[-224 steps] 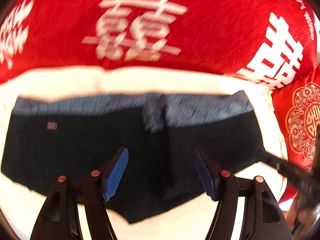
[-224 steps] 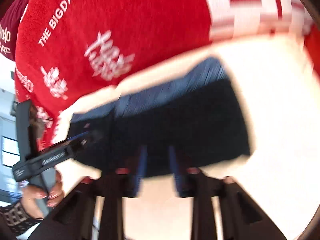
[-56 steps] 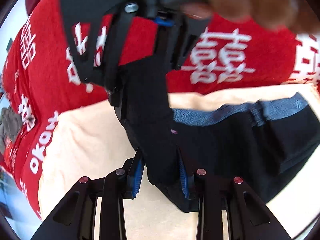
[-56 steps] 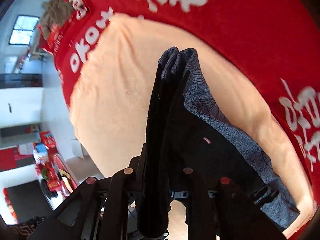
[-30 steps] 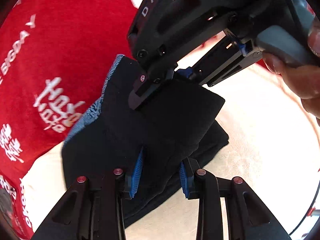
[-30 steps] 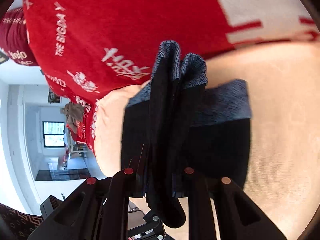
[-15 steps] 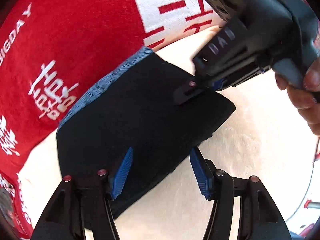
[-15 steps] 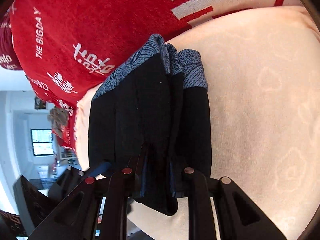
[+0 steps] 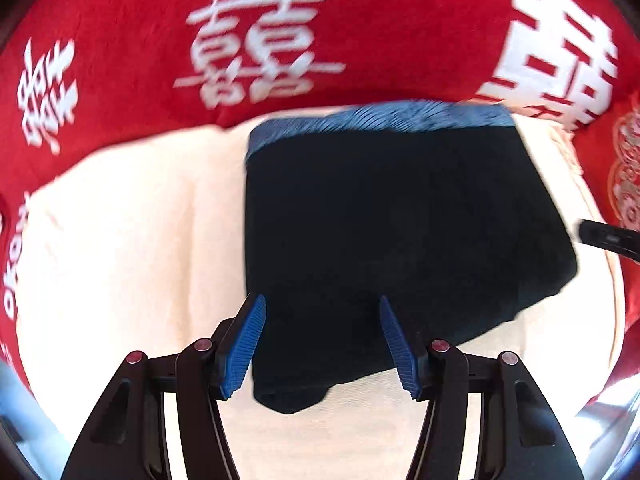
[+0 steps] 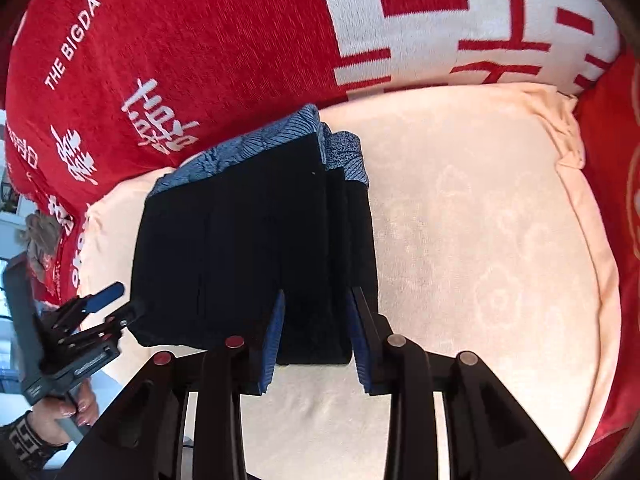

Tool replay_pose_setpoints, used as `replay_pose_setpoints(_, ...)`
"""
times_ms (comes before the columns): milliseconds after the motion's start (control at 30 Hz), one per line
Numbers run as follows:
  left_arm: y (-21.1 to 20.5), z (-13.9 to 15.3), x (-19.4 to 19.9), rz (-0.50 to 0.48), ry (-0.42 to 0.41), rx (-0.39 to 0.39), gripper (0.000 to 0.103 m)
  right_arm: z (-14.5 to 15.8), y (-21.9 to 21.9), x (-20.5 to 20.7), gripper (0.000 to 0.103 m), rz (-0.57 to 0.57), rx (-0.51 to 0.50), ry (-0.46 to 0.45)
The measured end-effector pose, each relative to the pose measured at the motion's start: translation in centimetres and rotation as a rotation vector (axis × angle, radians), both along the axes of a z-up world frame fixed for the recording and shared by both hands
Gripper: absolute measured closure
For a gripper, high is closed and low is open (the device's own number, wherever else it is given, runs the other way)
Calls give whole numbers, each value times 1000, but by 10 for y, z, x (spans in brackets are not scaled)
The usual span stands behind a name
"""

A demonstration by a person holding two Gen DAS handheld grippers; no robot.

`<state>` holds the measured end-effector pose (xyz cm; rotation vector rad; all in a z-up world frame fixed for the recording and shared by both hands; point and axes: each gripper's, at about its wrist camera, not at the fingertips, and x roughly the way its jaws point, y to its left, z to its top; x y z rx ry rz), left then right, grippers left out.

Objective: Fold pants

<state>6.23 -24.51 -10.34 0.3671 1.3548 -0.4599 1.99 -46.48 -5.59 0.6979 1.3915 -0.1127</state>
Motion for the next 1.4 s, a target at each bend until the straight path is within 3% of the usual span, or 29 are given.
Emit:
replay_pose_setpoints(67, 6, -10, 1, 34, 39, 0, 37, 6, 9, -4, 68, -11, -7, -12)
replay_pose_setpoints(133, 9, -13, -1, 59, 46, 9, 20, 1, 24, -3, 68, 15, -12, 7)
replay_pose_setpoints(333, 19, -16, 0, 94, 98, -23, 20, -30, 48, -5, 67, 82, -57, 93)
replay_pose_setpoints(733, 32, -7, 9, 72, 112, -10, 20, -32, 26, -20, 49, 14, -5, 166)
replay_pose_setpoints(1400, 37, -5, 26, 93, 101, 19, 20, -36, 6, -12, 44, -18, 17, 176)
